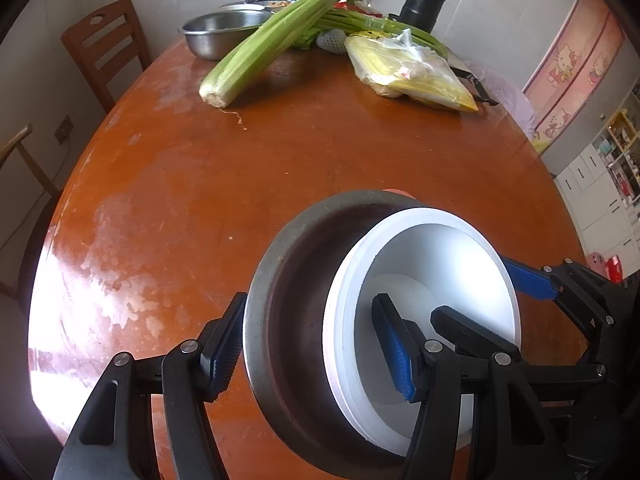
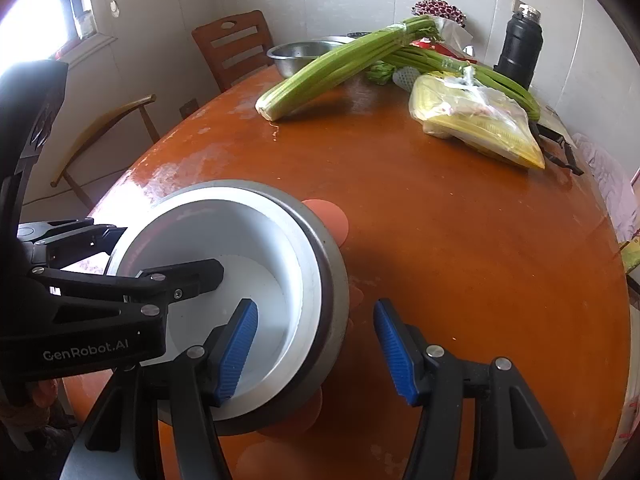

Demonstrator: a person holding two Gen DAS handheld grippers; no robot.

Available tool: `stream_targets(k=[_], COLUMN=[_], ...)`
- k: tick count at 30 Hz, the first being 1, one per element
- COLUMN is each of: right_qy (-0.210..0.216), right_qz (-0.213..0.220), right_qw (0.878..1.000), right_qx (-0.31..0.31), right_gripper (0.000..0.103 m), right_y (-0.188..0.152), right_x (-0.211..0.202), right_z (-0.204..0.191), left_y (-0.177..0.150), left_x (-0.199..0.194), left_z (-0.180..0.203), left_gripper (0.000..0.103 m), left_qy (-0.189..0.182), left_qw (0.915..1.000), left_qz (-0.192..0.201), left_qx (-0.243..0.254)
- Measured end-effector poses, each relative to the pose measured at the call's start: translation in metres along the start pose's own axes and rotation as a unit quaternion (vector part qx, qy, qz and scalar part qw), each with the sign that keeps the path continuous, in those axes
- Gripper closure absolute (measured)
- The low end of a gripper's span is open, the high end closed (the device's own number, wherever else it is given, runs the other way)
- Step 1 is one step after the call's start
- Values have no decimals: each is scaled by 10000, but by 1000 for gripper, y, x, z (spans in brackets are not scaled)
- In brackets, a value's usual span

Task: Organize plates and bowls
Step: 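Lower the steel bowl stack onto the steel pan stack, then open the left tool and pull it back from the stack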

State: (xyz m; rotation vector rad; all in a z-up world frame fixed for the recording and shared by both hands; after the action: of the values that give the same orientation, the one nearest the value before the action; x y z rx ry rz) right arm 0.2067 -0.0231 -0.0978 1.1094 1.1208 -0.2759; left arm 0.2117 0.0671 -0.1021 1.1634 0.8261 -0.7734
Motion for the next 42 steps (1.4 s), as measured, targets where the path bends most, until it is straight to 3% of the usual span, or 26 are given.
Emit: stream_targets(k=[8,17,28,33,42], right_qy=[-48,-137,-39,-50,-55], right_qz=[11,40,705,916,1223], right_qw=[10000,9999,9975,9958,9924], right_qx=[56,3,27,76,127], right_gripper=[43,43,39,35,25], right_y=[-4,-2,7,-4,-41], right_x=[-4,-5,-46,-68,-94], right_z=[7,5,-5,-7,-10], left_y=[0,2,10,-5,-55], left_x=[2,-4,-67,-89,-96], left_z=[4,-9,-9,4,15], left_gripper=[40,40,40,40,40], left_qy=[-60,199,514,553,767], left_qw=[10000,9997,9946,9922,9903], left_qz=[-1,96,896,1099,1150], left_qx=[-26,-100,35,176,100])
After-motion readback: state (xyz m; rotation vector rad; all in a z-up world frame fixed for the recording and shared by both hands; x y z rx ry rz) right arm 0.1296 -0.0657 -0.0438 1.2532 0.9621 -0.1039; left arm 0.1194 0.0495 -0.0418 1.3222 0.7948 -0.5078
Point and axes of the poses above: each gripper's, at about its wrist camera, not at the fingertips, and x roughly the way its jaws point, z to its right, y to its top, the point moved 9 cm from there along x, roughly the way its jaws point, and after that the axes turned 1 degree about z, right-handed, at the moved point
